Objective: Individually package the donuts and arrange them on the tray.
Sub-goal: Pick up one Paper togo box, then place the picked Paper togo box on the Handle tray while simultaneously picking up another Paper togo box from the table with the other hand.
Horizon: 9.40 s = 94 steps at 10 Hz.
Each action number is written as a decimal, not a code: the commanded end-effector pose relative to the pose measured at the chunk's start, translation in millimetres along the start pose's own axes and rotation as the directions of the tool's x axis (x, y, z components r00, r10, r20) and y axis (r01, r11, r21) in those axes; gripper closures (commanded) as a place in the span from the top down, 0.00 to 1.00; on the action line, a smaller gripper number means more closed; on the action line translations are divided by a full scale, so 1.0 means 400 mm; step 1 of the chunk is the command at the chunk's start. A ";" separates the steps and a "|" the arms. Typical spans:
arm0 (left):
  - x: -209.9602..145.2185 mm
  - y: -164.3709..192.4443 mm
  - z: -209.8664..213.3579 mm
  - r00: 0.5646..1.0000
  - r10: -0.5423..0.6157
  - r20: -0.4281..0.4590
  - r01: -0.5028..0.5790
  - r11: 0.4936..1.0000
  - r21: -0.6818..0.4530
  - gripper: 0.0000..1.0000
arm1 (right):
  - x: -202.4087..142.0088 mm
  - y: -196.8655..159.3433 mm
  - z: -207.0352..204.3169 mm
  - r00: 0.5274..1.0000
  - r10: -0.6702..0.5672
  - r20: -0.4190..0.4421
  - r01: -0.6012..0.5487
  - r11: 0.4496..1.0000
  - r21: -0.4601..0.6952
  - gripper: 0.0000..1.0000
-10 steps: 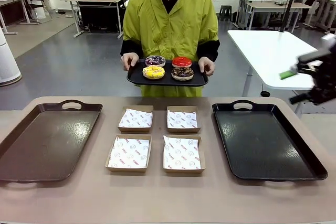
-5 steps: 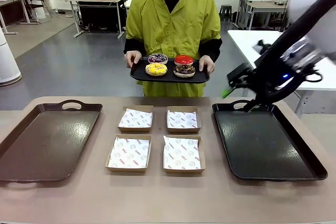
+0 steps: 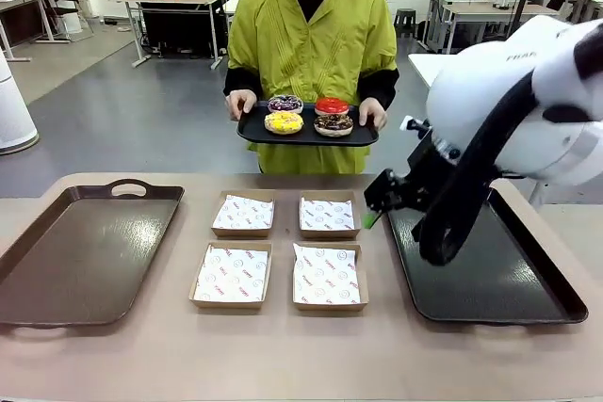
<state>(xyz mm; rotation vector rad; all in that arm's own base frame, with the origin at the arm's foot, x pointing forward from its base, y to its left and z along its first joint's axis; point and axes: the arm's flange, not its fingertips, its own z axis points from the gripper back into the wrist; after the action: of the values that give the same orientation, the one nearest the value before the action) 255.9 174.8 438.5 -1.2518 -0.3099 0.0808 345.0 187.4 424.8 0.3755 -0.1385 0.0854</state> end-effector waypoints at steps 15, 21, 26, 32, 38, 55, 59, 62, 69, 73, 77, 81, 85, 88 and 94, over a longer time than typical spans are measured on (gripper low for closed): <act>-0.002 0.002 0.002 1.000 -0.023 0.014 0.023 1.000 -0.021 1.00 | 0.035 0.180 -0.144 0.986 -0.167 -0.008 0.158 0.945 -0.288 1.00; -0.002 0.002 0.002 1.000 -0.023 0.014 0.023 1.000 -0.021 1.00 | 0.046 0.121 -0.309 0.996 -0.087 0.035 0.093 0.928 -0.360 1.00; -0.002 0.002 0.002 1.000 -0.023 0.014 0.023 1.000 -0.021 1.00 | 0.053 0.083 -0.371 0.999 -0.042 0.017 0.045 0.943 -0.331 0.59; -0.002 0.002 0.002 1.000 -0.023 0.014 0.023 1.000 -0.021 1.00 | 0.050 0.093 -0.350 0.998 -0.046 0.031 0.054 0.939 -0.339 0.03; -0.002 0.002 0.002 1.000 -0.023 0.014 0.023 1.000 -0.021 1.00 | 0.044 0.106 -0.321 0.992 -0.111 0.063 0.126 0.935 -0.332 0.00; -0.002 0.002 0.002 1.000 -0.023 0.014 0.023 1.000 -0.021 1.00 | 0.454 0.262 0.107 0.998 -0.036 0.048 0.050 0.936 -0.348 0.00; -0.002 0.002 0.002 1.000 -0.023 0.014 0.023 1.000 -0.021 1.00 | 0.454 0.262 0.107 0.998 -0.036 0.048 0.050 0.936 -0.348 0.00; -0.002 0.002 0.002 1.000 -0.023 0.014 0.023 1.000 -0.021 1.00 | 0.454 0.262 0.107 0.998 -0.036 0.048 0.050 0.936 -0.348 0.00; -0.002 0.002 0.002 1.000 -0.023 0.014 0.023 1.000 -0.021 1.00 | 0.454 0.262 0.107 0.998 -0.036 0.048 0.050 0.936 -0.348 0.00; -0.002 0.002 0.002 1.000 -0.023 0.014 0.023 1.000 -0.021 1.00 | 0.454 0.262 0.107 0.998 -0.036 0.048 0.050 0.936 -0.348 0.00; -0.002 0.002 0.002 1.000 -0.023 0.014 0.023 1.000 -0.021 1.00 | 0.454 0.262 0.107 0.998 -0.036 0.048 0.050 0.936 -0.348 0.00; 0.012 -0.020 -0.016 1.000 0.003 -0.001 -0.003 0.999 0.043 1.00 | 0.459 0.254 0.113 1.000 0.001 0.017 0.005 0.939 -0.343 0.01; 0.088 -0.226 -0.150 0.986 -0.029 -0.163 0.085 0.934 0.348 1.00 | 0.342 0.090 0.236 0.999 0.049 -0.003 -0.047 0.934 -0.353 0.01; 0.128 -0.358 -0.334 0.964 -0.010 -0.265 0.165 0.804 0.571 1.00 | 0.232 -0.068 0.299 0.997 -0.033 0.062 0.052 0.941 -0.333 0.01; 0.149 -0.330 -0.760 0.939 0.037 -0.341 0.272 0.525 0.807 1.00 | 0.129 -0.266 0.194 0.984 -0.167 0.063 0.179 0.932 -0.315 0.01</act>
<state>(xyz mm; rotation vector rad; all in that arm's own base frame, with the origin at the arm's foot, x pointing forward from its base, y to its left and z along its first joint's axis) 367.7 -127.7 495.8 -0.2614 -0.0503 -0.1259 400.6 61.4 469.3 0.0260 -0.1425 -0.1327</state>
